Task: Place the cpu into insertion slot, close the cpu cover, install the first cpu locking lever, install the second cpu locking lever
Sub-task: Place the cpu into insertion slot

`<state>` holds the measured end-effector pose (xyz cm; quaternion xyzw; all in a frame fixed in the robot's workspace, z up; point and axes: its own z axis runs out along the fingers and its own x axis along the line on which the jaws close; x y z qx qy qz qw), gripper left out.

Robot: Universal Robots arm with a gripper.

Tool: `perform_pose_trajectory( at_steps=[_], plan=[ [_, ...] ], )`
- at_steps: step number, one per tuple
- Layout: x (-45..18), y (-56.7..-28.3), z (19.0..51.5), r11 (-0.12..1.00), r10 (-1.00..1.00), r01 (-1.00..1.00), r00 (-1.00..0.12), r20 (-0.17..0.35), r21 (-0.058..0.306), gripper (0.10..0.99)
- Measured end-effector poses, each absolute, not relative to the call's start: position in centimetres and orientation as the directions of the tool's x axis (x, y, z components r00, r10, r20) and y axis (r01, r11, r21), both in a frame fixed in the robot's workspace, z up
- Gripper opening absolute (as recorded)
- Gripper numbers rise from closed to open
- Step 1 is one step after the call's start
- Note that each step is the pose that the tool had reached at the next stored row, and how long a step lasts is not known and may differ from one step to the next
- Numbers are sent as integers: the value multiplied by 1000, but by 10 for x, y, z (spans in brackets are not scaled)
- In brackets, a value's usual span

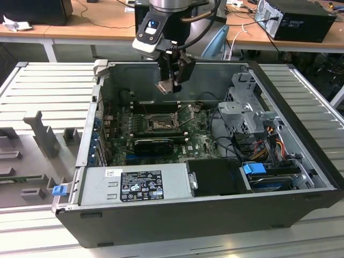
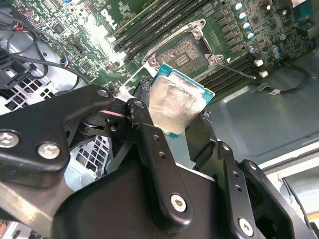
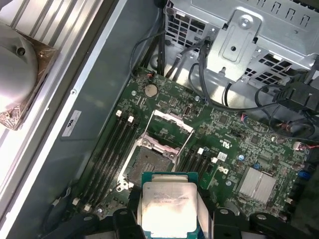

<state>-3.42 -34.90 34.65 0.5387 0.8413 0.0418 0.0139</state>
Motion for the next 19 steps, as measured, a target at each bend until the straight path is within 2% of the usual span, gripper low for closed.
perform_pose_trajectory(
  at_steps=[19],
  plan=[
    [-34,-349,345,356,933,931,-359,22,85,529]
  ],
)
